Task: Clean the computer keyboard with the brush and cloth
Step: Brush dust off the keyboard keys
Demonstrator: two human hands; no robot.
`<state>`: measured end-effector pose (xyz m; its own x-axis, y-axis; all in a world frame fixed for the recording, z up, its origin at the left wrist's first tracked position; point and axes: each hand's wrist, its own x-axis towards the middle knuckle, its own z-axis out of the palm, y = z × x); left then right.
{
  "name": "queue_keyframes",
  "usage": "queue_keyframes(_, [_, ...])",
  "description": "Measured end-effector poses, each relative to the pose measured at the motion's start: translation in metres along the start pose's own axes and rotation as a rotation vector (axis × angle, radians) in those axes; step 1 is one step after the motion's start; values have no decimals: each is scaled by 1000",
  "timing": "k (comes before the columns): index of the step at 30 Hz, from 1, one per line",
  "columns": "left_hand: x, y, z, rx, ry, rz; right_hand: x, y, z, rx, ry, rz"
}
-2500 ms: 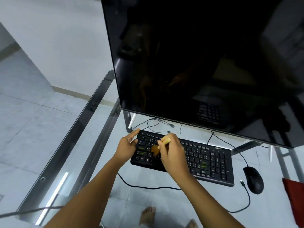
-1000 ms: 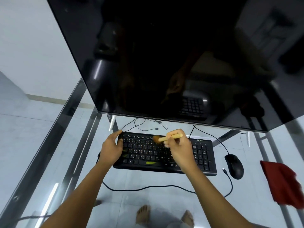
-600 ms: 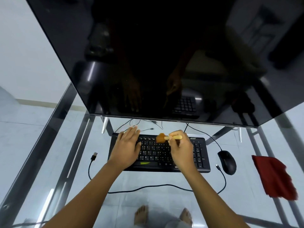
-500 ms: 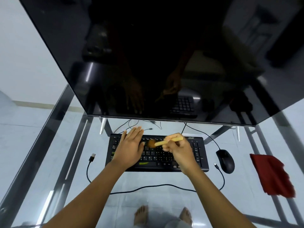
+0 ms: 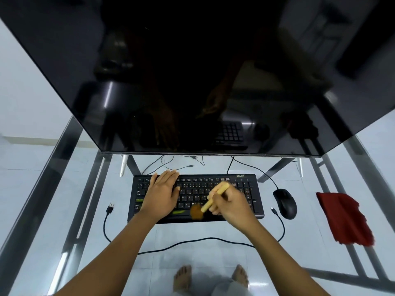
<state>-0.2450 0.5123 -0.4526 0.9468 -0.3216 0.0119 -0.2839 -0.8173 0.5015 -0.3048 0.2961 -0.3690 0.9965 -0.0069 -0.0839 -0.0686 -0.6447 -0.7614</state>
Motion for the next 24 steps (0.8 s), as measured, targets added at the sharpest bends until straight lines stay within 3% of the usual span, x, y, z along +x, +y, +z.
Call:
queue_keyframes(4, [3,7,-1,57,-34,-32,-4,6,-10,60,168,10])
queue_keyframes(7, [12,16,-2,135,-136,-48,-7,6,-12,110,-80,55])
queue_keyframes(8, [15,21,-2,143,-167,-48,-7,7,-12,62,-86,48])
queue_keyframes(11, [23,40,-1,108,-216,-16,-2,9,-15,107,213,62])
queue_keyframes(12, [25,46,1,98,-222,1,0,8,-15,174,226,89])
queue_keyframes(15, [26,57,7,105,-244,3,7,3,-12,157,16,109])
queue_keyframes(19, [24,56,6,108,-212,5,24,6,-17,130,253,41])
queue_keyframes(22, [22,53,3,99,-239,22,31,-1,-16,145,58,40])
queue_keyframes(24, [22,53,1,84,-261,21,37,1,-18,69,148,19])
